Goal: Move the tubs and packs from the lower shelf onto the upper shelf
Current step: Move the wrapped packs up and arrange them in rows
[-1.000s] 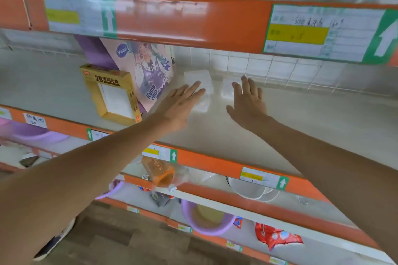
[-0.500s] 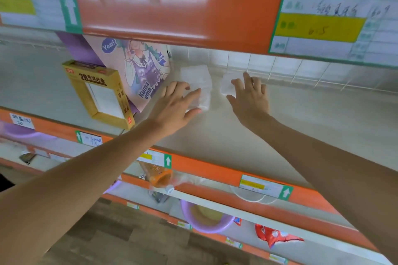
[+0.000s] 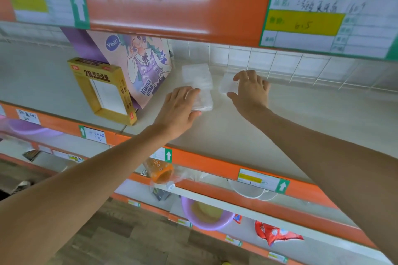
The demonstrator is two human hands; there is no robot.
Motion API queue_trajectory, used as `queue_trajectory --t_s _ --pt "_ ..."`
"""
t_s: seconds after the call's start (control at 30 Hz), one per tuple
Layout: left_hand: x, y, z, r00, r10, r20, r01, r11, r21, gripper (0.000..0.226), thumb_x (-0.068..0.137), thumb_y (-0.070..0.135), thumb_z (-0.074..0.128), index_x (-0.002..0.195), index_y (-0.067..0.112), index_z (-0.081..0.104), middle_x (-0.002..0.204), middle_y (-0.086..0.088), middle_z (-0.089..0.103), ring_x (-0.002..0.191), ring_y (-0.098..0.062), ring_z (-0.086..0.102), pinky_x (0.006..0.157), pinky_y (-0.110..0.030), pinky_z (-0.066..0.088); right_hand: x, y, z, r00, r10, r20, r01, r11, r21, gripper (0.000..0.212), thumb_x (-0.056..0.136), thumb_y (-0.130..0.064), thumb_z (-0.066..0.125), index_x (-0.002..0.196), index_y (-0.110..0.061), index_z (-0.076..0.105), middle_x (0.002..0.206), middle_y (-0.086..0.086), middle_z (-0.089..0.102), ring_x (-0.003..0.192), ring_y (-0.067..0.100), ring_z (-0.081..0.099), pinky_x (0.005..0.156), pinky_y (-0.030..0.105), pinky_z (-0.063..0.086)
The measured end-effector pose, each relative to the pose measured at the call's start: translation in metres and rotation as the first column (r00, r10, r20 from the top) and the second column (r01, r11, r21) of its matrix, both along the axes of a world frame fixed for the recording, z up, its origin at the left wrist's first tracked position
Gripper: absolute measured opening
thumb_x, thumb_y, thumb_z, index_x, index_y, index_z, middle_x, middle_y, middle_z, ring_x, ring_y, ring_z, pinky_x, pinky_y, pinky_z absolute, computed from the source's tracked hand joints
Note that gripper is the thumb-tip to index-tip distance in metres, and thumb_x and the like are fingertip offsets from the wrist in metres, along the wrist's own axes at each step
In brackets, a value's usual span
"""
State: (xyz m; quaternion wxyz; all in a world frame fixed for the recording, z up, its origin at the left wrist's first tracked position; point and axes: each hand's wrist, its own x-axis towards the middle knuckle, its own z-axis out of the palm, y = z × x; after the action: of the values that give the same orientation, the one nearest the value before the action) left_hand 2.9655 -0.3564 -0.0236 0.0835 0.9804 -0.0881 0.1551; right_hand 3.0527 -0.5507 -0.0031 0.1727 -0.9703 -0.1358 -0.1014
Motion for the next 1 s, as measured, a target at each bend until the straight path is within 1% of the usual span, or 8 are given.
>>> queue_trajectory --t_s 0.07,0.27,0.37,0.5,0.6,0.77,0.93,1.0 --pt "-0.003 -0.002 0.003 1.0 -0.003 0.007 0.003 1.0 0.001 0.057 0.082 0.017 0.075 0.132 0.001 0.053 0.128 -0.022 0.055 0.119 -0.042 0.05 0.1 -0.05 0.039 -0.006 -0.003 0.004 1.0 0.011 -0.009 -0.011 1.0 0.006 0.043 0.093 -0.032 0.064 0.13 -0.019 0.049 0.138 0.005 0.043 0.13 0.026 0.04 0.109 0.037 0.025" --pt "-0.031 -0.009 0.011 1.0 0.026 -0.001 -0.026 0.999 -0.033 0.054 0.085 0.016 0.071 0.134 0.002 0.051 0.129 -0.02 0.053 0.121 -0.041 0.047 0.099 -0.049 0.038 -0.048 -0.016 0.013 0.998 0.06 0.017 -0.062 0.994 0.089 0.047 0.089 -0.03 0.07 0.13 -0.017 0.051 0.137 0.005 0.043 0.129 0.027 0.035 0.108 0.037 0.033" --pt "-0.051 -0.013 0.021 1.0 0.025 -0.003 -0.025 0.999 -0.036 0.054 0.085 0.015 0.071 0.133 0.001 0.051 0.127 -0.021 0.054 0.119 -0.042 0.048 0.097 -0.05 0.039 -0.078 -0.026 0.019 0.997 0.078 0.001 -0.077 0.991 0.11 0.051 0.088 -0.029 0.07 0.133 -0.016 0.049 0.137 0.004 0.045 0.13 0.026 0.033 0.109 0.034 0.029" --pt "-0.081 -0.024 0.042 0.998 -0.055 0.036 0.056 0.998 -0.04 0.054 0.08 0.014 0.076 0.127 0.002 0.054 0.121 -0.019 0.057 0.112 -0.042 0.054 0.09 -0.052 0.044 -0.121 -0.043 0.038 0.995 0.103 0.01 -0.104 0.991 0.085 0.05 0.089 -0.031 0.069 0.133 -0.018 0.049 0.136 0.001 0.048 0.131 0.024 0.033 0.107 0.031 0.026" --pt "-0.105 -0.035 0.059 0.994 -0.092 0.056 0.095 0.995 -0.042 0.052 0.081 0.016 0.076 0.127 0.004 0.055 0.122 -0.017 0.058 0.113 -0.041 0.054 0.092 -0.052 0.045 -0.154 -0.058 0.056 0.995 0.096 0.026 -0.097 0.994 0.048 0.047 0.088 -0.033 0.069 0.13 -0.021 0.052 0.136 -0.001 0.048 0.131 0.023 0.033 0.107 0.032 0.027" --pt "-0.143 -0.057 0.097 0.987 -0.152 0.045 0.156 0.979 -0.128 0.052 0.087 0.032 0.067 0.131 0.009 0.056 0.126 -0.012 0.057 0.118 -0.036 0.051 0.094 -0.046 0.039 -0.212 -0.08 0.091 0.997 0.045 0.057 -0.047 0.998 0.041 0.046 0.086 -0.036 0.071 0.128 -0.024 0.055 0.133 -0.001 0.05 0.128 0.024 0.036 0.102 0.032 0.029" --pt "-0.181 -0.074 0.134 0.975 -0.218 0.032 0.22 0.951 -0.217 0.067 0.079 0.059 0.054 0.131 0.018 0.057 0.126 0.0 0.058 0.117 -0.024 0.051 0.095 -0.032 0.033 -0.263 -0.107 0.132 0.998 0.025 0.059 -0.027 0.999 0.021 0.046 0.084 -0.036 0.073 0.126 -0.025 0.056 0.132 -0.002 0.05 0.127 0.023 0.037 0.103 0.033 0.033" --pt "-0.191 -0.083 0.15 0.967 -0.247 0.055 0.253 0.933 -0.257 0.065 0.079 0.058 0.062 0.131 0.019 0.058 0.126 0.003 0.058 0.119 -0.021 0.05 0.096 -0.028 0.031 -0.279 -0.119 0.151 0.998 0.021 0.062 -0.022 1.0 0.019 0.047 0.083 -0.038 0.073 0.125 -0.026 0.057 0.131 -0.004 0.051 0.127 0.021 0.037 0.104 0.033 0.034"
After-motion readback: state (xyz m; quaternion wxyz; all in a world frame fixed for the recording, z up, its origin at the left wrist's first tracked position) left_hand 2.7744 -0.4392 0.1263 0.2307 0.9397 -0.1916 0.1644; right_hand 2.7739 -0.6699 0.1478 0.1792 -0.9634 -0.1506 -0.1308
